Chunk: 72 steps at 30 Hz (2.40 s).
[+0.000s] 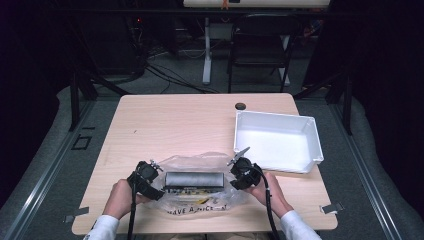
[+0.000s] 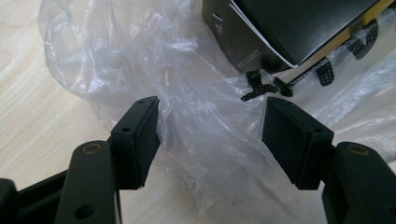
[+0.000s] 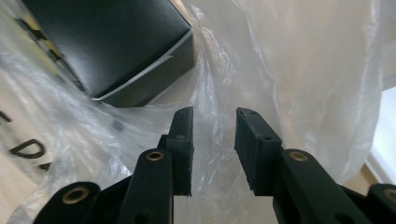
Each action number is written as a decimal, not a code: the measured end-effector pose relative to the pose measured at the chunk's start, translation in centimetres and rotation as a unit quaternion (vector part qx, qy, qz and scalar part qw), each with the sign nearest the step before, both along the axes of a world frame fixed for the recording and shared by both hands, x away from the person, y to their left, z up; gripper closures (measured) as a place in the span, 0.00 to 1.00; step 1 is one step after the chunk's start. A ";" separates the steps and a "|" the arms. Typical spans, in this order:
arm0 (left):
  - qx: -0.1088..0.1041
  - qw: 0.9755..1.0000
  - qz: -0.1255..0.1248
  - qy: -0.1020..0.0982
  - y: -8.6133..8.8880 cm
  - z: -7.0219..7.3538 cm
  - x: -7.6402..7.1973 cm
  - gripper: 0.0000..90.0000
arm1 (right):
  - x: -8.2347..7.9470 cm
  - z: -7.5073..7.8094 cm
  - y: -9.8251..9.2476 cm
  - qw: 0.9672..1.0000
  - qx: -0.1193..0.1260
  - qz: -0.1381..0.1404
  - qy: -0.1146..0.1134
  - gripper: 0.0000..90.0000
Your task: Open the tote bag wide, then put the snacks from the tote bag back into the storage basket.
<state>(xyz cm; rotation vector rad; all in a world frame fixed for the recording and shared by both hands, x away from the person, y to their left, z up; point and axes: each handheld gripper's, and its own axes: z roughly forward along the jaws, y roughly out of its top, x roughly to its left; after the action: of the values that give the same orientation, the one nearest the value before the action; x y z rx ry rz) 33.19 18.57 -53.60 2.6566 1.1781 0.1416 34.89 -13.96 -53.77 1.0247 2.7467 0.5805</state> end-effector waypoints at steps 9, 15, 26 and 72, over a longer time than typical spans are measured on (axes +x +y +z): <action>-0.028 1.000 0.006 -0.005 1.0 0.3 0.2 0.35 | 0.1 0.3 -0.5 1.000 -0.006 -0.005 -0.007 0.70; -0.081 0.996 0.019 -0.038 2.5 2.2 -0.2 0.19 | -0.4 1.9 -1.1 0.999 0.024 0.016 -0.026 0.54; -0.139 0.985 0.046 -0.092 4.1 4.5 -1.1 0.08 | -0.6 4.0 -1.8 0.996 0.063 0.041 -0.043 0.30; -0.154 0.965 0.153 -0.148 10.0 3.3 -0.3 0.00 | 1.0 4.6 8.7 0.950 -0.080 0.301 -0.016 0.41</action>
<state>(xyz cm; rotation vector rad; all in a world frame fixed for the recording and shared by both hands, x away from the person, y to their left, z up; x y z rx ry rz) 32.87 28.59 -50.31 2.0905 1.3706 0.3614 35.88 -5.27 -49.13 0.1207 2.9964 0.4215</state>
